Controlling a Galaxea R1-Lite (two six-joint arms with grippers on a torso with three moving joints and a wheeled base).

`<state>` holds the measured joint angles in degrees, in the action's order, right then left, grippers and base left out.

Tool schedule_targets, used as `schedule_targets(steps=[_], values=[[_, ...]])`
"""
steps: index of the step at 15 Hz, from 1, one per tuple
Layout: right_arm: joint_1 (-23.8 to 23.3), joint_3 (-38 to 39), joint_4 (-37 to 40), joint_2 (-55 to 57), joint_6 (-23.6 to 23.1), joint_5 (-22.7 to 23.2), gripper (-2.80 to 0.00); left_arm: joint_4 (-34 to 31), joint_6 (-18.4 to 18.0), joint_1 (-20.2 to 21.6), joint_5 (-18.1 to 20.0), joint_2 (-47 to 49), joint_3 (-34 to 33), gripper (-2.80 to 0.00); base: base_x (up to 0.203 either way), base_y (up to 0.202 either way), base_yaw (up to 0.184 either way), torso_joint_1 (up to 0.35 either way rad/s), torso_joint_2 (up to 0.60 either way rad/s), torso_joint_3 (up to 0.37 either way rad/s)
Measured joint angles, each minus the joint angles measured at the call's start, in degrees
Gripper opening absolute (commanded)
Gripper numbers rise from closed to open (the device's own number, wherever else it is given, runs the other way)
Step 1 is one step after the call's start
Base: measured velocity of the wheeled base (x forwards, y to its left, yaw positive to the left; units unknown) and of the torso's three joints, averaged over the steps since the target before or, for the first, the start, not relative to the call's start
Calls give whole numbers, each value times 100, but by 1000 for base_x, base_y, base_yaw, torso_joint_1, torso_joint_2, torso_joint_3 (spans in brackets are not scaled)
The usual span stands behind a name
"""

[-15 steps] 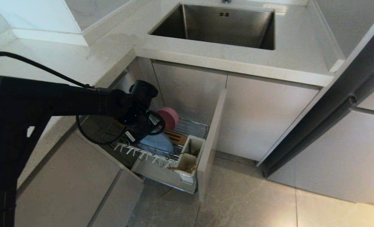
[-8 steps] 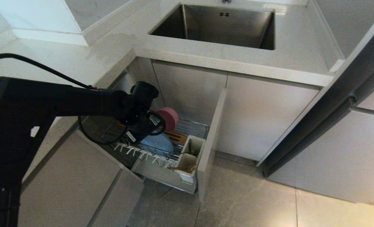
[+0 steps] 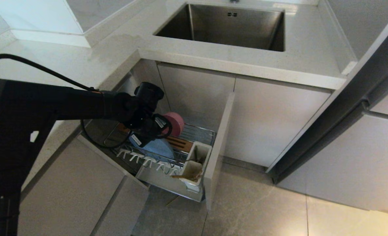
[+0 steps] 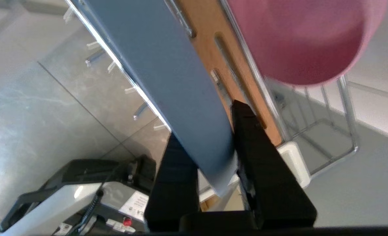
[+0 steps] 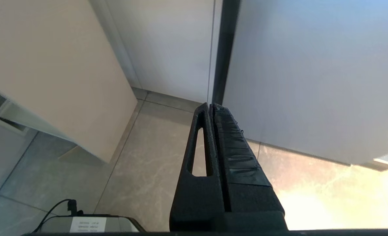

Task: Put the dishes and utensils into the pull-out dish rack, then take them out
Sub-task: Take the plate out of the cupboard

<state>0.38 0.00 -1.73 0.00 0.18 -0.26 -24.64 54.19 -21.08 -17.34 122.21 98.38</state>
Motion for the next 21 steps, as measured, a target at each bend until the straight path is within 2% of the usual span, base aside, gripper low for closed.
schedule_targets(steps=[7,13,18,21], values=[[4,0,0,0,0,1,-280,-63,-5,-66,-55,-238,-75,-280,0,0,0,0,0,0],[4,0,1,0,0,-1,-280,-66,0,-301,-49,-1025,-251,-280,0,0,0,0,0,0],[4,0,0,0,0,-1,-280,-80,22,-775,-90,-1725,-417,-280,0,0,0,0,0,0],[4,0,1,0,0,-1,-280,-85,51,-1279,-134,-2138,-555,-280,0,0,0,0,0,0]])
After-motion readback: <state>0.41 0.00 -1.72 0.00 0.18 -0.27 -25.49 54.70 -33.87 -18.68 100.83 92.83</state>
